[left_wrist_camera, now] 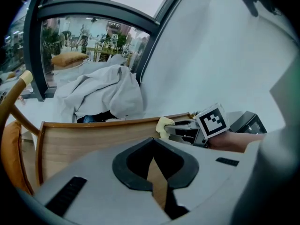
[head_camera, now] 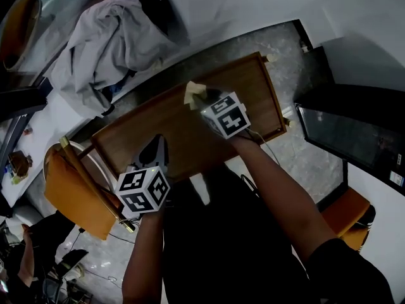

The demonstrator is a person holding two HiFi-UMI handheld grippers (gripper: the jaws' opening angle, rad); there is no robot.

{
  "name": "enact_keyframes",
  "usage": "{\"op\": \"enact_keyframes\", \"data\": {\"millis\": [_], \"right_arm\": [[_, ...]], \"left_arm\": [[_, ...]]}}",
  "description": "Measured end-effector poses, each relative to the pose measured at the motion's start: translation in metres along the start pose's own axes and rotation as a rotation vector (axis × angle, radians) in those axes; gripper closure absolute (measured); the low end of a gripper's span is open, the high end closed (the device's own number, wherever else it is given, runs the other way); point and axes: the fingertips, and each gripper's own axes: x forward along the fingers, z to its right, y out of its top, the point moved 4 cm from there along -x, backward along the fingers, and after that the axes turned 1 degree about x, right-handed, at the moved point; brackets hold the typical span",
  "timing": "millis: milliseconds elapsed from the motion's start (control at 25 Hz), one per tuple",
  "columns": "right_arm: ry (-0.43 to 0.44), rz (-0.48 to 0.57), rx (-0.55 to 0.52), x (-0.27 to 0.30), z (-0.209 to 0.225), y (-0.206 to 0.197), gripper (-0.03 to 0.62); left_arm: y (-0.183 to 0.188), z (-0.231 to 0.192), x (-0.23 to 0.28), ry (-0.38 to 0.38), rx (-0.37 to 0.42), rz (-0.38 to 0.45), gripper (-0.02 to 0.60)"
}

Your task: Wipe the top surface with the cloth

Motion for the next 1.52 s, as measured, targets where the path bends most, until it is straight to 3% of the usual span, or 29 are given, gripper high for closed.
{"op": "enact_keyframes", "data": {"millis": [680,1520], "right_arm": [[-0.177,0.047,0.103,-0.047,0.096,-0.014,0.503],[-0.371,-0.006,0.149,-0.072,0.158,-0.011,0.503]], "left_arm": [[0.005,0.038,0.031,-0.060,0.087,-0.048,0.569],[0.012,0.051,0.035,-0.061,0.113,-0.055,0.569]]}}
